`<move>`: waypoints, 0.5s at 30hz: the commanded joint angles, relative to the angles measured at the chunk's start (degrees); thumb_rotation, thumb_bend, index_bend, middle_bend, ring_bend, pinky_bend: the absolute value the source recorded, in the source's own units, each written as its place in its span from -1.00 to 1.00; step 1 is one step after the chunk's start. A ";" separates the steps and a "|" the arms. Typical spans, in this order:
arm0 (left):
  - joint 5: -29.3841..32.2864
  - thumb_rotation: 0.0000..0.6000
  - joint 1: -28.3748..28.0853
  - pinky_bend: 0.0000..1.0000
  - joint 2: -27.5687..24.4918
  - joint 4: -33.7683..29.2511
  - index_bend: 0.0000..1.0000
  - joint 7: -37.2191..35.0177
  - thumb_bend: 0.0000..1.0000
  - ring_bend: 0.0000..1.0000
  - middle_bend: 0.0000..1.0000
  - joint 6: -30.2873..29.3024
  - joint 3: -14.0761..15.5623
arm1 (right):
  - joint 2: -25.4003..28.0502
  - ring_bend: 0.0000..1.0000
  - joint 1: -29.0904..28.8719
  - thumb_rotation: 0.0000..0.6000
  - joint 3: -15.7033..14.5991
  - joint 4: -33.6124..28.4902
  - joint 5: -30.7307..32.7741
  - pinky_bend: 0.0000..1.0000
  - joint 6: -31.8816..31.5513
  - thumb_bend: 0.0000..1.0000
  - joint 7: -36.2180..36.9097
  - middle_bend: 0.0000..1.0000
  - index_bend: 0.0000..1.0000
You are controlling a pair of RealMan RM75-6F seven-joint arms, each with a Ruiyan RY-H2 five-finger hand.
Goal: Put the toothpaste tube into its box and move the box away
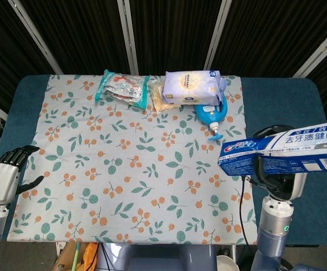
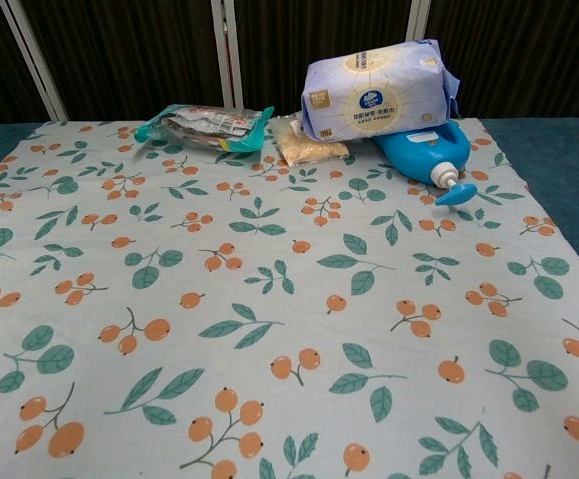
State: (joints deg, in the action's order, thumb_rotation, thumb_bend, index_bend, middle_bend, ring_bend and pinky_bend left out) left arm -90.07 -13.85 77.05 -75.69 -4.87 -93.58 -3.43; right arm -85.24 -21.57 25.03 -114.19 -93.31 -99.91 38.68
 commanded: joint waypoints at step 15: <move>-0.70 1.00 0.23 -0.32 -0.38 -0.23 -0.51 -0.79 -0.74 -0.43 -0.50 0.73 -0.47 | 5.58 0.33 -0.10 1.00 -9.80 7.24 1.40 0.45 12.66 0.13 -16.48 0.31 0.12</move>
State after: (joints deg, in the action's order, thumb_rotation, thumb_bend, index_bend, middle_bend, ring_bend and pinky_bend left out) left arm -90.73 -13.63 76.69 -75.95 -5.64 -92.83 -3.92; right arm -81.40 -21.07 17.76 -109.31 -92.46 -91.27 27.21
